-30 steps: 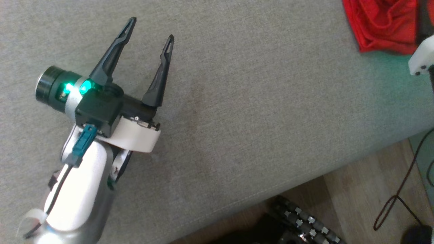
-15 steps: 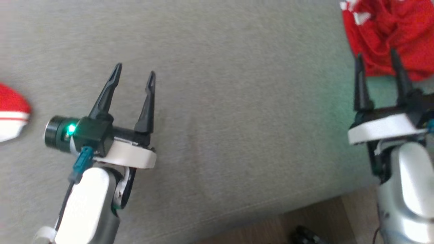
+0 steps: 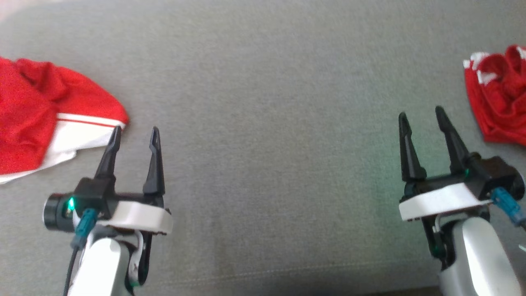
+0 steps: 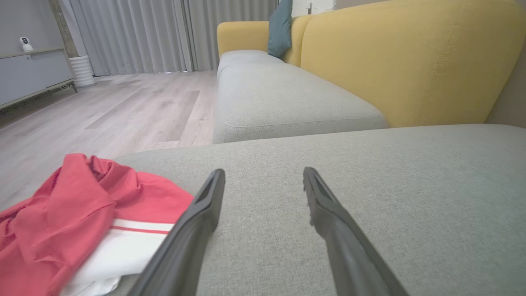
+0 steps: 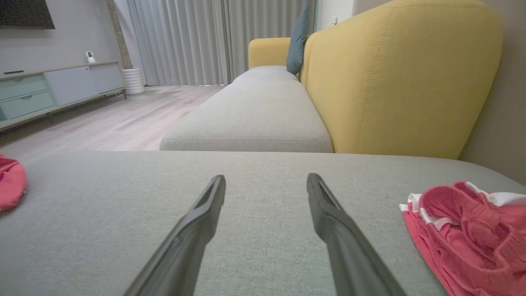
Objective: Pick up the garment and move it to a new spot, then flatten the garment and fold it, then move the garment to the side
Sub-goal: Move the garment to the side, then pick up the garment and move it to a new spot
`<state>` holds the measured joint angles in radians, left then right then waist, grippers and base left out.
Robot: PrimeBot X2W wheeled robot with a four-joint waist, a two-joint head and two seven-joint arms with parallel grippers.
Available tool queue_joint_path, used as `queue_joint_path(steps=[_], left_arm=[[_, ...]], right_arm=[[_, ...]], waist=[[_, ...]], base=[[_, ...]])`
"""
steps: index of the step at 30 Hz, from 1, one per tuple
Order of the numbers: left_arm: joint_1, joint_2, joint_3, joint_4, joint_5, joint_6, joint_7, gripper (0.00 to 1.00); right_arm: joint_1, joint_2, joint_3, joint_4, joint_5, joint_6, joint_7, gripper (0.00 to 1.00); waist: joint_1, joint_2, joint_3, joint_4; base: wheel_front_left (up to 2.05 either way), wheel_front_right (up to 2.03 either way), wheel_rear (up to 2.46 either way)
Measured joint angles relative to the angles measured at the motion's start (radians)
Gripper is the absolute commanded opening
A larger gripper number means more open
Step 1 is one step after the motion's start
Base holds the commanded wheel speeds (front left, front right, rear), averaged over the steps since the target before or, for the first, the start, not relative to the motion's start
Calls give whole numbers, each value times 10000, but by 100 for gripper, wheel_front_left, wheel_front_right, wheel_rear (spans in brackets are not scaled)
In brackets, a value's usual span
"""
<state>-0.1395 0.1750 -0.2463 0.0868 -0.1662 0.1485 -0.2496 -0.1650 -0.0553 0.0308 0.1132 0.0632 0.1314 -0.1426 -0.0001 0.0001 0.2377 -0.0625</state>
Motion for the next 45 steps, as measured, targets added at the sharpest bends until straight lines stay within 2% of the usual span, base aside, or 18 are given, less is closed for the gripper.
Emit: queue_joint_path(steps=[8,19,45], left_arm=[[638,-2,-38,132,-40,-19,-2,100],[1447,6,-267,291,-40,27,6,100],[1551,58,-337,257,-247,203,104,100]], right_arm=[[1181,58,12,-376,341,0,303,100],[2212,81,6,-880,619,0,717,100],[2379,96,58,-1068,704,0,826,100]], waist=[[0,0,-970,419],[0,0,-1968,485],[0,0,-2025,586]], base=[[0,0,0],[0,0,0],[0,0,0]])
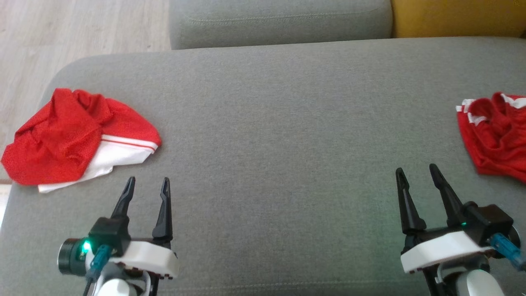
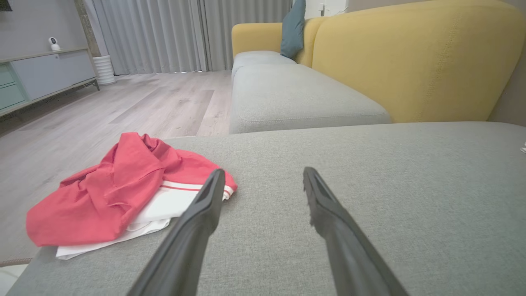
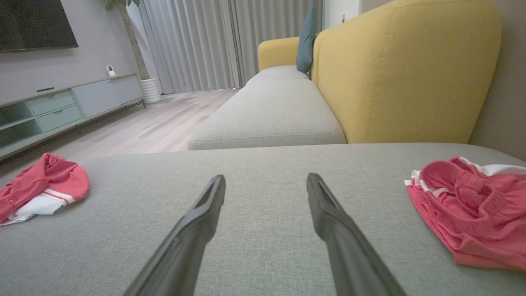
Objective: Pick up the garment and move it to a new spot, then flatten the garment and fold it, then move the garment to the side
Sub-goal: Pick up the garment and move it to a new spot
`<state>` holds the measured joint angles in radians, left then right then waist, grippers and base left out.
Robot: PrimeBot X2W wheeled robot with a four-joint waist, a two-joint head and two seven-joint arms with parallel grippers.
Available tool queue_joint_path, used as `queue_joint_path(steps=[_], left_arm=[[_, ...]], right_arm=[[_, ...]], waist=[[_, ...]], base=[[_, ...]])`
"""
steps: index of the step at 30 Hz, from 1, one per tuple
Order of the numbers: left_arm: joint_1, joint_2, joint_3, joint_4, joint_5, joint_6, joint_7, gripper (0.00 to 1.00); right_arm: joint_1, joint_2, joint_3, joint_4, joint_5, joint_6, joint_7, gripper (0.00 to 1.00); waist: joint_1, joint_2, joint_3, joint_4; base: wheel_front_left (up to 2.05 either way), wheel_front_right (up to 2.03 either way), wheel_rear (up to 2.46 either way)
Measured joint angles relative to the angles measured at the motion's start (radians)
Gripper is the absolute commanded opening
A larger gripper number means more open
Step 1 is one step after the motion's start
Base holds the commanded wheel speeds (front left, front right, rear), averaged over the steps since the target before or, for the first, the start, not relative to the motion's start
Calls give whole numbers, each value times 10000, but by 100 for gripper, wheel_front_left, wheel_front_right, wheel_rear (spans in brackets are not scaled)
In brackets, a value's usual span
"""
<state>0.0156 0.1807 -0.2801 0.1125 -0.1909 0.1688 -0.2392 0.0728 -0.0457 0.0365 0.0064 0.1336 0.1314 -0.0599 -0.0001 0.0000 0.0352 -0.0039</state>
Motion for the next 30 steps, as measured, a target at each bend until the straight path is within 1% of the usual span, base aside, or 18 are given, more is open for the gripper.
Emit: queue_joint_path(steps=[3,7,17,26,30], left_arm=[[-41,-2,-10,4,-10,77,0,100],[-231,-6,-23,19,-86,69,-2,100],[-829,-84,-113,146,-84,-201,-102,100],[-827,-132,238,-132,136,-226,-104,100],[-814,-132,389,-146,138,-284,-104,100]], right_arm=[[-5,0,15,0,0,0,0,100],[-10,0,0,-77,-4,0,48,100],[-32,2,-13,-313,-119,0,244,100],[-78,2,199,-499,-240,0,441,100],[-79,2,201,-527,-267,0,447,100]], waist=[[0,0,42,177],[0,0,96,575],[0,0,177,2152],[0,0,173,3418],[1,0,166,3599]], base=[[0,0,0],[0,0,0],[0,0,0],[0,0,0],[0,0,0]])
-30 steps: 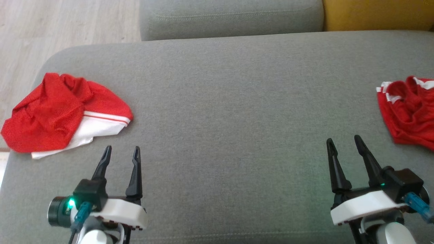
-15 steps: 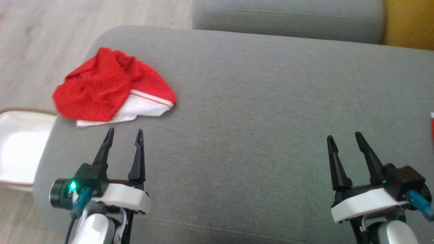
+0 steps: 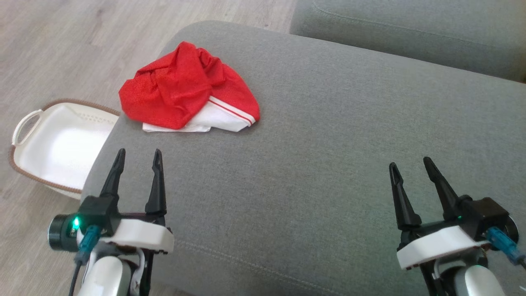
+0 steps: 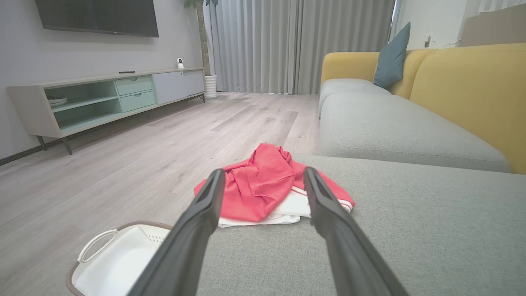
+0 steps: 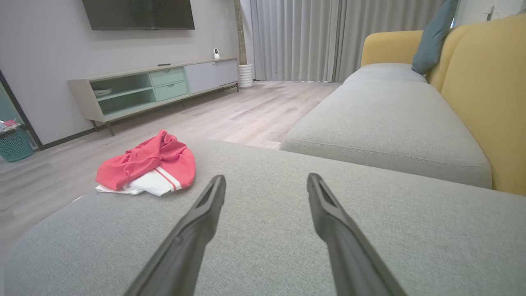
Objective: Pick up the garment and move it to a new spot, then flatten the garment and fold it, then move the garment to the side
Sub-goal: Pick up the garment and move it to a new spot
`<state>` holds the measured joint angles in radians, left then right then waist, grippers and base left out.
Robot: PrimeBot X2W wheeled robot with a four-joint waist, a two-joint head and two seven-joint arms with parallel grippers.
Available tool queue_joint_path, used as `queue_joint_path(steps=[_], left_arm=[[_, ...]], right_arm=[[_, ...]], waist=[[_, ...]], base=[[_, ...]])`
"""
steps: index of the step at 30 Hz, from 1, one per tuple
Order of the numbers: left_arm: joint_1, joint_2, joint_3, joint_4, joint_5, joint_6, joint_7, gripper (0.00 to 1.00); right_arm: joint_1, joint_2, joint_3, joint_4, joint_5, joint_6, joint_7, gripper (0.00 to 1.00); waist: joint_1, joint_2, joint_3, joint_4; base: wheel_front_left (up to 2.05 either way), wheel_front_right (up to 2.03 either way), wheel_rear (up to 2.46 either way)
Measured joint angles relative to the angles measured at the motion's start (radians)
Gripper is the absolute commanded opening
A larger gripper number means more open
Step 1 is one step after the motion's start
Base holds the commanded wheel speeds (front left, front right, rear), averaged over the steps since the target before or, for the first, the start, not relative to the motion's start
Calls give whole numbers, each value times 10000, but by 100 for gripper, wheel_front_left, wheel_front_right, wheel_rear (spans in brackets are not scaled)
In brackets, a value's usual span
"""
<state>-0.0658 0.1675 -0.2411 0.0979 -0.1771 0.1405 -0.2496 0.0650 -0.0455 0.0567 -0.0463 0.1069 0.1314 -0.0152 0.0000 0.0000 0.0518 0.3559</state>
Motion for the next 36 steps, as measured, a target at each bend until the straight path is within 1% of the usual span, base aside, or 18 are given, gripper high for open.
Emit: queue_joint_path(steps=[9,15,18,23,25,28,30,33,36], left_arm=[[13,-155,293,-42,113,-86,-2,100],[-132,-270,453,-50,178,-278,-2,100],[-708,-389,639,136,173,-456,-4,100],[-2226,-529,1003,871,-35,-872,-46,100],[-2882,-564,1154,1325,-59,-1055,-69,100],[-3912,-614,1396,2435,-364,-1340,-71,100],[-4599,-581,1546,3396,-464,-1503,-71,100],[-5676,-433,1586,5041,-686,-1983,-27,100],[-6724,-244,1567,6548,-894,-2339,215,100]], right_arm=[[-43,0,25,-69,-27,0,71,100],[-337,0,67,-284,-113,0,226,100],[-618,-2,90,-451,-332,0,451,100],[-1261,-6,157,-926,-754,0,838,100],[-1478,-73,203,-1118,-901,0,988,100],[-1748,-316,251,-1350,-1043,0,1233,100],[-1897,-410,232,-1482,-1076,0,1361,100],[-2075,-606,217,-1680,-1085,0,1498,100],[-2219,-713,192,-1797,-1085,0,1582,100]], waist=[[0,0,180,101],[0,0,678,-23],[1,0,1127,-124],[2,0,2127,-337],[2,0,2570,-415],[3,0,3237,-523],[3,0,3635,-584],[4,-1,4140,-667],[4,-1,4492,-773]], base=[[0,0,0],[0,0,0],[0,0,0],[0,0,0],[0,0,0],[0,0,0],[0,0,0],[0,0,0],[0,0,0]])
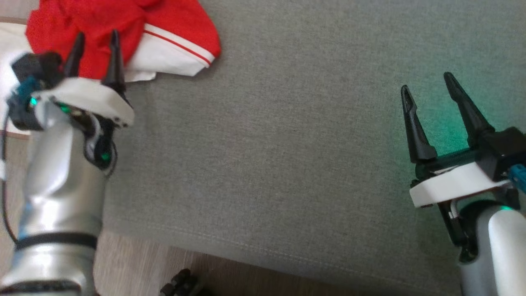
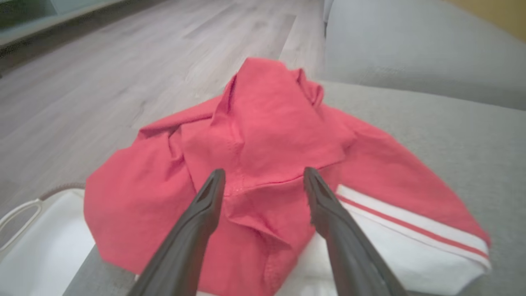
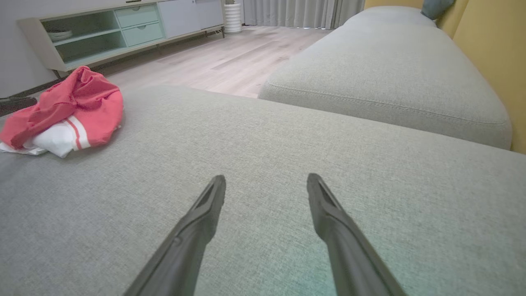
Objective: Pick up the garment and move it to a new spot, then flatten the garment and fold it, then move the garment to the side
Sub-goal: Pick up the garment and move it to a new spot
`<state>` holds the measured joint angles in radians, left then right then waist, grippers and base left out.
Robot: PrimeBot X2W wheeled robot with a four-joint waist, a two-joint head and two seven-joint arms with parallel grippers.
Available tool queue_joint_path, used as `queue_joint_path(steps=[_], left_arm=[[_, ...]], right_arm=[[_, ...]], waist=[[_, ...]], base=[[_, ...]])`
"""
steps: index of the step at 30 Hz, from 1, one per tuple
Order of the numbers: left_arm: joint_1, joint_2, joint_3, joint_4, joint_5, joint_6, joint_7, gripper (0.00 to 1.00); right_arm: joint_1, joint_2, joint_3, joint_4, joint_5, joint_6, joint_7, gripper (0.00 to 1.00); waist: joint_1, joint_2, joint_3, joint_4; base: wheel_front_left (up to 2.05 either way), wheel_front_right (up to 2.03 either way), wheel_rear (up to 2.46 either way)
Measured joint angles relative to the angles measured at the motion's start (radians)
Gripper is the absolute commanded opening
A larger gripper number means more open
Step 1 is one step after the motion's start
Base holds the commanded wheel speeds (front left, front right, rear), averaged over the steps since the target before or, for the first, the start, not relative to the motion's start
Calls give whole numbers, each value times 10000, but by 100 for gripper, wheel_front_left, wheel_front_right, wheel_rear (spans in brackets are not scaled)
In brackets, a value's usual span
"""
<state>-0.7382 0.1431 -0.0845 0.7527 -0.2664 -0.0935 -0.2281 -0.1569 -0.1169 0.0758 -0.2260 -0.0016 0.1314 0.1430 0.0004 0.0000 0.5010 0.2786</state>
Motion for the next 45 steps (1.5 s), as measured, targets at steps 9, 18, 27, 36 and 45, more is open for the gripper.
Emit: queue_joint_path(steps=[9,18,27,36,45], left_arm=[[-1771,430,-539,3018,-481,-313,1250,100],[-2105,832,-1430,3425,-1039,-378,167,0],[-1287,1275,-399,-236,-731,815,-217,0],[2733,1409,665,-4487,-385,1549,-247,0],[5525,1526,523,-8052,50,2247,594,0]], right_arm=[[-169,-84,-6,-100,2,0,79,100],[-185,-2,-23,-56,8,0,2,100],[-159,226,-171,148,136,0,-497,100],[466,497,-117,577,554,0,-1066,100],[969,635,4,794,949,0,-1377,100]], waist=[[-3,0,394,-268],[-4,0,279,-249],[-4,0,-587,-407],[-5,1,-1993,-836],[-5,1,-2872,-1655]], base=[[0,0,0],[0,0,0],[0,0,0],[0,0,0],[0,0,0]])
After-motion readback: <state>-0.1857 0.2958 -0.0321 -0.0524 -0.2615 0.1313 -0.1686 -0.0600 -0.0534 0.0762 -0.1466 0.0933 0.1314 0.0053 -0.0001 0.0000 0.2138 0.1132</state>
